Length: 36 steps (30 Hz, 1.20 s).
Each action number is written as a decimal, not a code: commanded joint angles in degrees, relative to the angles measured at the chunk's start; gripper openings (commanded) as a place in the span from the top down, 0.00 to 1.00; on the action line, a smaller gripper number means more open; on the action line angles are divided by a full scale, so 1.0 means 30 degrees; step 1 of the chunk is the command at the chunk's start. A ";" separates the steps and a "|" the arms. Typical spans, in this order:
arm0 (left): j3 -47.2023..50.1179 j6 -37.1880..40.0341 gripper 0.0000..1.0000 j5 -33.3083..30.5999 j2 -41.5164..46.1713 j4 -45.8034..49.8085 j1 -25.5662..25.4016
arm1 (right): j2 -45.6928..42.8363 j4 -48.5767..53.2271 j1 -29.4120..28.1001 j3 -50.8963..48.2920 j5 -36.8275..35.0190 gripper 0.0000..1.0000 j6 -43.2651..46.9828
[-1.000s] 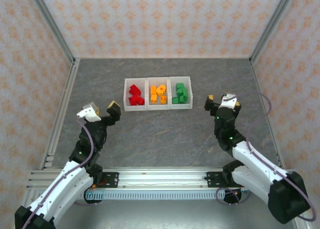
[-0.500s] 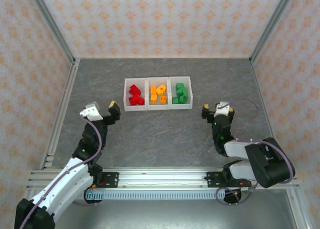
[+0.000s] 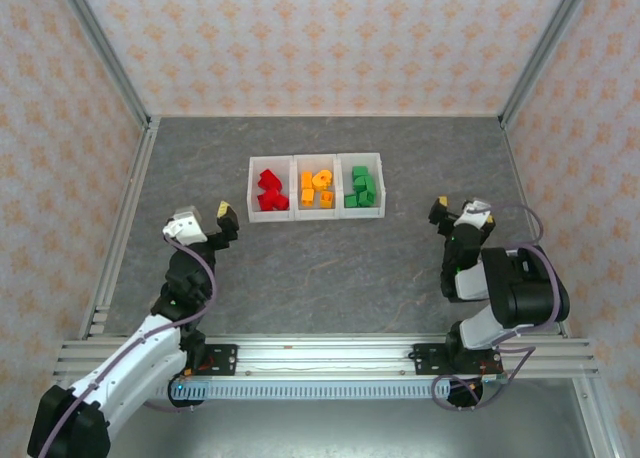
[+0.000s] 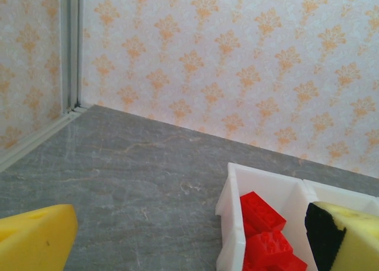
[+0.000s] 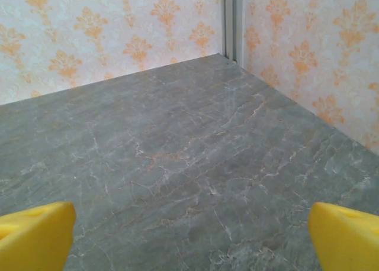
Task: Sort the legos into containers by color
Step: Reset both arms
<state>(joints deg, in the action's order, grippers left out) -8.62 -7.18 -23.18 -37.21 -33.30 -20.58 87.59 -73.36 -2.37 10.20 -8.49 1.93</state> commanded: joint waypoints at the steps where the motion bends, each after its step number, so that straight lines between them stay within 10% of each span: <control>1: 0.0742 0.2073 0.01 -0.1440 -0.1083 -0.3597 0.0114 | -0.0130 0.0158 -0.0245 0.0667 0.0424 0.00 -0.0347; 12: 0.2156 0.2965 0.00 -0.1056 -1.0353 -1.3169 0.2584 | -0.0134 0.0201 -0.0411 0.0676 0.0085 0.00 -0.0273; 19: 0.0835 0.2559 0.00 0.5718 -1.7831 -1.9940 0.6357 | -0.0135 0.0166 -0.0411 0.0663 0.0084 0.00 -0.0289; 22: -0.1047 0.2025 0.00 0.6742 -1.6292 -1.3511 0.6816 | -0.0134 0.0142 -0.0412 0.0670 0.0067 0.00 -0.0285; 36: -0.0956 0.1651 0.01 0.4233 -1.6970 -1.4718 0.6569 | -0.0135 0.0201 -0.0411 0.0703 0.0106 0.00 -0.0303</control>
<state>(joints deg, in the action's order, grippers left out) -10.70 -1.87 -9.69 -87.79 -77.36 -0.49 87.57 -72.84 -3.36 11.27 -8.03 1.50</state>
